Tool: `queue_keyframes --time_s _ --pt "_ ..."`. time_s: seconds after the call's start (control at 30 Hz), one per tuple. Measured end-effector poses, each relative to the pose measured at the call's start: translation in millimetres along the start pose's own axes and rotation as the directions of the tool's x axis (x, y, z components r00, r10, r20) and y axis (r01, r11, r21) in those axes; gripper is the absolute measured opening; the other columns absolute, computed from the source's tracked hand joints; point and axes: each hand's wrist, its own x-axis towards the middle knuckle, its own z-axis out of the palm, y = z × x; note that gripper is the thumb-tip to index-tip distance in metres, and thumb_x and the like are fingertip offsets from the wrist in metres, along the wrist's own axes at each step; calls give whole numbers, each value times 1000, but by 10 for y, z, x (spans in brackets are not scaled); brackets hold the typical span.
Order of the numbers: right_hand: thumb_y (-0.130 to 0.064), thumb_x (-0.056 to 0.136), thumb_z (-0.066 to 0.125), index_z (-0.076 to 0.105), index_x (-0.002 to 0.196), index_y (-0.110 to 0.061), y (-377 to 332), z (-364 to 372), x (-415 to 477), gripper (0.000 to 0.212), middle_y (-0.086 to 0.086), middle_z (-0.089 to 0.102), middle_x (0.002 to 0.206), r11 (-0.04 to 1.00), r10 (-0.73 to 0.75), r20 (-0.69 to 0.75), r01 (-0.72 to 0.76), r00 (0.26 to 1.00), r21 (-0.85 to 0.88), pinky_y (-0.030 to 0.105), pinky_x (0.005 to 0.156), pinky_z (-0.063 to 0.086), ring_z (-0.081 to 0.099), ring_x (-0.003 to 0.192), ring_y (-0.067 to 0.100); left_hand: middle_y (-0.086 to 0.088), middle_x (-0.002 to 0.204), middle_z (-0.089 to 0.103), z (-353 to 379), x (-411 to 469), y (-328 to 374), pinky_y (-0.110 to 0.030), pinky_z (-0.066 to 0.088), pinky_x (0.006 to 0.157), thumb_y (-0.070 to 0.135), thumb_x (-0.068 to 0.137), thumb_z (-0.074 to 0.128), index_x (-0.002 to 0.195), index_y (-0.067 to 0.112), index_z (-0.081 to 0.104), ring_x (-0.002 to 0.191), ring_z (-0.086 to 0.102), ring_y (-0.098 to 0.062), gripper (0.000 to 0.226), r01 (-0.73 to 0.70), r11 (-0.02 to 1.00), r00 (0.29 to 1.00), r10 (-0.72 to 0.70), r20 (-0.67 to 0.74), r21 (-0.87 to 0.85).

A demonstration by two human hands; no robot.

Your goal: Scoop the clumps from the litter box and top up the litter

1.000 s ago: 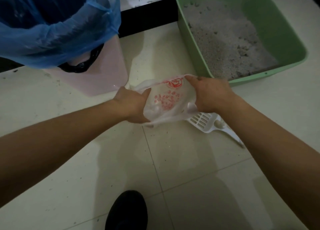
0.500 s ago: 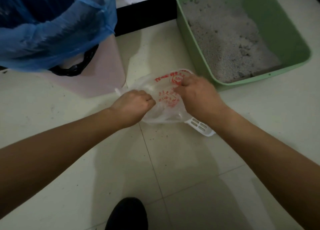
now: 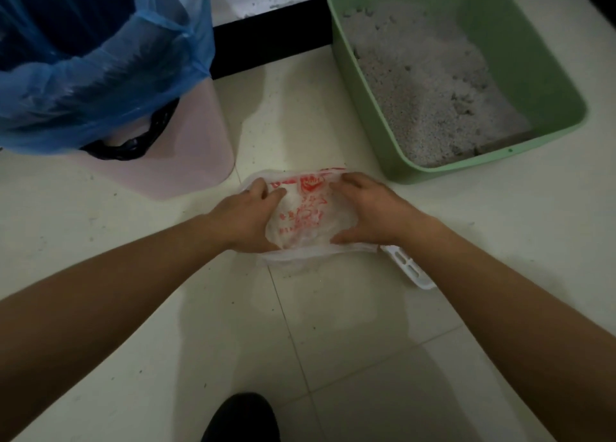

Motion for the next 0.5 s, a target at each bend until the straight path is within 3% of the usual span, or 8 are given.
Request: queue_keyframes --time_s 0.07,0.1,0.17,0.23,0.27,0.33,0.4,0.5 --pt "-37 86 73 58 134 -14 92 13 -99 55 10 53 137 988 -97 -265 125 959 91 35 105 44 55 124 26 -6 143 25 0 10 0 -37 49 90 75 70 61 152 25 9 120 47 -25 110 -2 1000 999 2 -32 1" --pt "-29 91 67 65 124 -12 137 30 -185 37 8 60 127 980 -134 -427 183 894 76 35 95 51 62 111 23 -6 143 25 6 14 1 -37 50 89 75 71 60 152 25 9 119 48 -25 107 -2 1000 999 2 -38 4" --pt "-20 95 62 69 113 -10 229 69 -404 22 8 62 116 979 -109 -624 192 774 67 33 83 54 65 94 18 -6 144 25 13 27 -2 -36 50 88 71 76 58 153 24 10 118 49 -25 102 14 1000 999 -14 -42 -3" --pt "-31 93 64 62 123 -8 355 105 -631 38 12 55 123 992 -27 -636 97 771 76 38 89 52 60 104 22 -7 146 25 13 48 12 -36 49 88 67 79 57 153 24 11 117 51 -27 97 33 999 998 -33 -45 -1" --pt "-45 90 64 54 133 -7 439 123 -739 57 16 50 131 998 5 -590 28 807 48 41 98 48 54 116 27 -9 146 25 13 63 24 -36 49 87 65 80 56 152 22 12 117 51 -28 95 48 999 998 -47 -48 7" --pt "-77 75 61 25 152 -9 580 132 -929 109 18 27 153 993 98 -403 -117 910 -22 43 115 26 29 140 30 -12 144 28 4 102 57 -38 49 85 63 82 55 151 18 16 116 52 -32 90 79 996 994 -77 -73 28" --pt "-94 54 58 -6 156 -16 660 153 -1121 144 12 5 163 971 216 -214 -233 953 -57 43 117 13 10 148 26 -14 143 30 -14 140 122 -39 48 84 63 83 53 149 15 20 116 53 -34 88 107 993 992 -103 -75 51" --pt "-92 46 65 -18 153 -26 771 248 -1344 151 11 24 154 945 309 -122 -319 943 -76 46 111 27 31 137 31 -15 142 35 -62 194 199 -39 47 85 59 85 54 147 14 24 118 52 -34 82 163 985 986 -160 -53 55"
